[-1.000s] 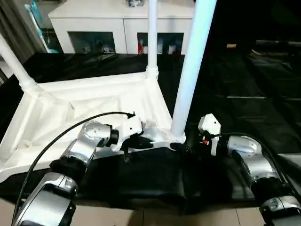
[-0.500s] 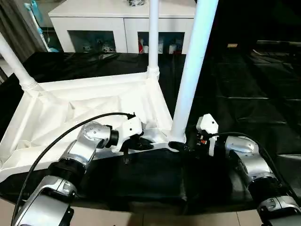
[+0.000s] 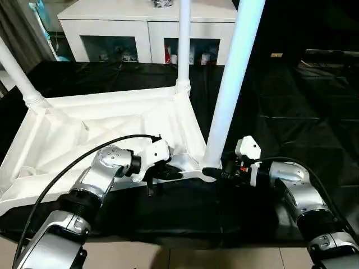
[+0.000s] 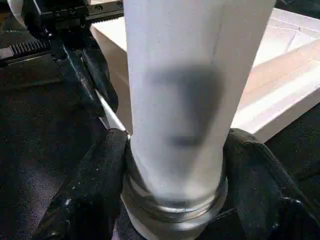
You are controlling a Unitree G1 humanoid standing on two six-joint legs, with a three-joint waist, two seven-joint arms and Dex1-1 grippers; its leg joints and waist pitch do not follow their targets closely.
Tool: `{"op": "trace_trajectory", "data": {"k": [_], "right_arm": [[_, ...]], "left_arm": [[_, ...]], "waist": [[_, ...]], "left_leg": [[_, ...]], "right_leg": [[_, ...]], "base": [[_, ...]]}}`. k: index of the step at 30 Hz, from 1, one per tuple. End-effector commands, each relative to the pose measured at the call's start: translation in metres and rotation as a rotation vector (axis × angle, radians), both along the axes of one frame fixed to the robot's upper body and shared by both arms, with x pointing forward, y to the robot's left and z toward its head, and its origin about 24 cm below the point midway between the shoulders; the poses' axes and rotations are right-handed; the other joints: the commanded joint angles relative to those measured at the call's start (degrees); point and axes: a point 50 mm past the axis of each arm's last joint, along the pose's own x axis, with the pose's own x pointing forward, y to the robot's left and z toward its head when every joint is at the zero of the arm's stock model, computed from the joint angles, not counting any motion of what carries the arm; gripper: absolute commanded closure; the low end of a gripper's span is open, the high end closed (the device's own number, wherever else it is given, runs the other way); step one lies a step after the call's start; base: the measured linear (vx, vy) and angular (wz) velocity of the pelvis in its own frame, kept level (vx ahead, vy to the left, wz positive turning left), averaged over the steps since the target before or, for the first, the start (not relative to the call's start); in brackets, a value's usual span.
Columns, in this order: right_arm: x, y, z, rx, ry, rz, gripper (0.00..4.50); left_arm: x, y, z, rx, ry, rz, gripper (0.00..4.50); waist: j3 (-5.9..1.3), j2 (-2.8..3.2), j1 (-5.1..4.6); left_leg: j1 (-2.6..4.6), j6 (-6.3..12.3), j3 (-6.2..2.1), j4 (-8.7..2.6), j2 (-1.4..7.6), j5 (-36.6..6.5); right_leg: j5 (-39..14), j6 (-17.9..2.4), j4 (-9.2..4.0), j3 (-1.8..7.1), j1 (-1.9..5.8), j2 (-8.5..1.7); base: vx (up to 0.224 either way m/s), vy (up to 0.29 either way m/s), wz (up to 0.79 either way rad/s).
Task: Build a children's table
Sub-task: Rotate leg to tighten
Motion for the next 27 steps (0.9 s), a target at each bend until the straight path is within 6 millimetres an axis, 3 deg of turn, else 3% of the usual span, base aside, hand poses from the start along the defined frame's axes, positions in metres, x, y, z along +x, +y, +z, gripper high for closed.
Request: {"op": "trace_trajectory", "data": {"k": [1, 6, 9, 10, 11, 13, 14, 15, 16, 18, 22, 27], "right_arm": [[0.005, -0.001, 0.002, 0.004, -0.002, -0.023, 1.94], [0.007, 0.004, -0.001, 0.028, -0.013, -0.091, 1.95], [0.01, 0.012, -0.007, 0.031, -0.013, -0.183, 1.96], [0.011, 0.015, -0.009, 0.032, -0.003, -0.226, 1.96], [0.011, 0.015, -0.01, 0.032, -0.002, -0.231, 1.96], [0.015, 0.023, -0.013, 0.045, -0.007, -0.315, 1.96], [0.017, 0.027, -0.013, 0.06, -0.008, -0.354, 1.96], [0.018, 0.029, -0.013, 0.067, -0.001, -0.377, 1.96], [0.024, 0.037, -0.018, 0.06, 0.017, -0.525, 1.96], [0.026, 0.04, -0.021, 0.047, 0.029, -0.591, 1.96], [0.032, 0.054, -0.029, -0.01, 0.054, -0.774, 1.96], [0.036, 0.065, -0.027, -0.027, 0.054, -0.809, 1.96]], "left_arm": [[-0.015, 0.007, -0.026, 0.094, 0.116, -0.025, 4.5], [-0.011, 0.005, -0.027, 0.091, 0.116, 0.016, 4.5], [-0.002, -0.002, -0.027, 0.087, 0.1, 0.085, 4.5], [0.001, -0.005, -0.027, 0.089, 0.092, 0.115, 4.5], [0.002, -0.005, -0.027, 0.089, 0.091, 0.118, 4.5], [0.009, -0.013, -0.027, 0.092, 0.075, 0.19, 4.5], [0.013, -0.017, -0.027, 0.091, 0.067, 0.222, 4.5], [0.014, -0.019, -0.028, 0.089, 0.064, 0.241, 4.5], [0.021, -0.029, -0.028, 0.078, 0.061, 0.337, 4.5], [0.025, -0.035, -0.027, 0.066, 0.057, 0.384, 4.5], [0.034, -0.056, -0.027, 0.03, 0.06, 0.531, 4.5], [0.037, -0.062, -0.027, 0.055, 0.037, 0.578, 4.5]], "waist": [[-3.26, -0.76, 0.26], [-3.08, -0.57, -0.1], [-2.88, -0.49, -0.4], [-2.89, -0.06, -0.42], [-2.81, -0.24, -0.64], [-2.74, -0.41, -0.61], [-2.72, 0.4, -0.63], [-2.69, -0.05, -0.77], [-2.67, 0.35, -0.79], [-2.65, 0.33, -1.09], [-2.82, 0.3, -1.1], [-3.0, 0.37, -0.88]], "left_leg": [[-0.24, 5.97, -0.25, -3.4, 1.37, -8.25], [-0.19, 4.93, -0.28, -3.58, 1.29, -10.33], [0.03, 3.46, -0.4, -3.83, 1.13, -12.8], [0.26, 2.85, -0.53, -3.94, 1.1, -13.59], [0.18, 2.67, -0.45, -3.97, 1.06, -13.98], [0.45, 1.65, -0.65, -4.12, 0.95, -15.26], [0.39, 1.47, -0.75, -4.16, 0.92, -15.66], [0.27, 1.31, -0.81, -4.26, 0.93, -16.25], [0.37, 1.07, -0.81, -4.28, 0.81, -16.28], [0.34, 0.04, -0.93, -4.33, 0.65, -17.01], [0.38, 0.31, -0.89, -4.16, 0.43, -16.84], [0.15, 1.87, -0.77, -4.07, 0.46, -15.68]], "right_leg": [[-7.01, -15.17, -2.99, 2.07, 3.0, -2.66], [-9.16, -14.75, -3.35, 2.07, 2.94, -2.63], [-13.73, -13.47, -3.96, 2.12, 2.74, -2.67], [-15.86, -12.83, -4.19, 2.15, 2.66, -2.77], [-16.7, -12.53, -4.42, 2.19, 2.55, -2.68], [-20.14, -11.22, -4.8, 2.13, 2.4, -2.7], [-20.64, -11.09, -4.79, 2.18, 2.39, -2.81], [-21.56, -10.57, -5.01, 2.05, 2.48, -2.75], [-21.56, -10.33, -5.04, 2.11, 2.27, -2.62], [-22.41, -10.12, -5.13, 1.94, 2.29, -2.54], [-22.33, -9.77, -5.38, 1.95, 2.14, -2.59], [-17.75, -10.78, -5.12, 1.93, 2.36, -2.55]], "base": [[0.0, 0.0, 0.0], [0.0, 0.0, 0.0], [0.0, 0.0, 0.0], [0.0, 0.0, 0.0], [0.0, 0.0, 0.0], [0.0, 0.0, 0.0], [0.0, 0.0, 0.0], [0.0, 0.0, 0.0], [0.0, 0.0, 0.0], [0.0, 0.0, 0.0], [0.0, 0.0, 0.0], [0.0, 0.0, 0.0]]}}
